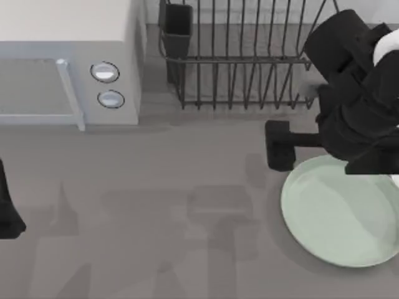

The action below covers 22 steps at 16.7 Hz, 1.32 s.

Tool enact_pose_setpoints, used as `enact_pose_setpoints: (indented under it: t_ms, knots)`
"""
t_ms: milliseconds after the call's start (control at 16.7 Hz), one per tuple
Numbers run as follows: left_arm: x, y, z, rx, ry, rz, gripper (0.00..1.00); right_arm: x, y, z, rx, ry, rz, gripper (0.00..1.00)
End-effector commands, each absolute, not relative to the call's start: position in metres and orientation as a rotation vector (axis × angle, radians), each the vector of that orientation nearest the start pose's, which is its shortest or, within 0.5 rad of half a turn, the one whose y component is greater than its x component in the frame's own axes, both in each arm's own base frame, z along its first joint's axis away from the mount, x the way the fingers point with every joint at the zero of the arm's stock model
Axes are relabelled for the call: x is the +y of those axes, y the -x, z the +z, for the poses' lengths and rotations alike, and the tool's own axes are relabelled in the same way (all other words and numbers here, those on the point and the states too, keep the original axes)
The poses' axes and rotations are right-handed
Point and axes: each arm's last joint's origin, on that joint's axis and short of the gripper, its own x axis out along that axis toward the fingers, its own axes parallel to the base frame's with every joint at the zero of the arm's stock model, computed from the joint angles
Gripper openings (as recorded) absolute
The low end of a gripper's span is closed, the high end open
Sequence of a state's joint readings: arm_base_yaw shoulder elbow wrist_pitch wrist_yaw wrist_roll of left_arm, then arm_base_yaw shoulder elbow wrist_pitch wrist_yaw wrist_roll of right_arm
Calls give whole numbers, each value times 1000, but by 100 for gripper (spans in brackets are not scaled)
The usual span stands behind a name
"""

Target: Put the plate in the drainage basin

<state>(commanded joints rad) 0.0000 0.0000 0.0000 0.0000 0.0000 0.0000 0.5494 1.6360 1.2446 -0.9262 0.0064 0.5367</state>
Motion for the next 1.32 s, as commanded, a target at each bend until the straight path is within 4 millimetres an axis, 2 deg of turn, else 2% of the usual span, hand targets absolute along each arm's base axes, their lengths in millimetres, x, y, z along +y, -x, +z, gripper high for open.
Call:
enact_pose_setpoints:
  t_ms: [120,300,840,960,1320]
  knots:
    - [-1,-106,160,0,0,0,100,185,-286,213,1453,-49,60,100]
    - [-1,-106,160,0,0,0,100,199,-300,196,1547,-16,7,100]
    - [-1,-106,160,0,0,0,100,201,-305,185,1573,-10,-12,100]
    - [-1,-106,160,0,0,0,100,202,-307,168,1575,-8,-13,100]
    - [-1,-106,160,0,0,0,100,204,-306,100,1564,-12,-4,100]
